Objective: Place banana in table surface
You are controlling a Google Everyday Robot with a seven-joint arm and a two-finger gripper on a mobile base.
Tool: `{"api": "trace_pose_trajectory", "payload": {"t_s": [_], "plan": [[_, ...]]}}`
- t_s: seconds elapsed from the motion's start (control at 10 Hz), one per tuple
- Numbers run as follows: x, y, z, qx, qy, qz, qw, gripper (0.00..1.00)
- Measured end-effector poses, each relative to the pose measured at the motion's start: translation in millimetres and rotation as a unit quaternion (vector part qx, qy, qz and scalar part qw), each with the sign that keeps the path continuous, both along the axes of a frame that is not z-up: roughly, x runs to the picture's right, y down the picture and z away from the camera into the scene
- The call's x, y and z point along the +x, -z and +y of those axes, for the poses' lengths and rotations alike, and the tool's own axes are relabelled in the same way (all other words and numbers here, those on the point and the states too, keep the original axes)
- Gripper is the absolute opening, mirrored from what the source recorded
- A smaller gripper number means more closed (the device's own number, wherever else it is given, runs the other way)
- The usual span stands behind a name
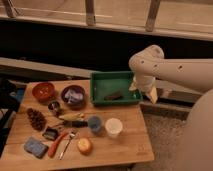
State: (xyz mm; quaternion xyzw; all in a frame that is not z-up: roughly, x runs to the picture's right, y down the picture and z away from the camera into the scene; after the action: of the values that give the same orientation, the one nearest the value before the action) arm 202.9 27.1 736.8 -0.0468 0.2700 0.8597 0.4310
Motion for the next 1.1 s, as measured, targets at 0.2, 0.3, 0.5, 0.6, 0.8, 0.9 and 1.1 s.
{"api": "trace_pose_trajectory", "payload": {"t_s": [0.2,0.3,0.5,0.6,0.8,0.9,1.1], "plan": [[-22,-0.5,-5,0.003,0.021,-0.026,0.9994,0.8],[-33,-0.9,-7,0.004,0.03,-0.039,0.9988,0.8],[-55,-0.3,-10,0.004,0.051,-0.069,0.9963,0.8],[-63,0.3,-11,0.004,0.059,-0.08,0.995,0.8],[-88,4.1,-13,0.0,0.082,-0.124,0.989,0.8],[-93,5.3,-14,0.0,0.087,-0.134,0.9871,0.8],[-93,5.2,-14,0.0,0.087,-0.134,0.9871,0.8]]}}
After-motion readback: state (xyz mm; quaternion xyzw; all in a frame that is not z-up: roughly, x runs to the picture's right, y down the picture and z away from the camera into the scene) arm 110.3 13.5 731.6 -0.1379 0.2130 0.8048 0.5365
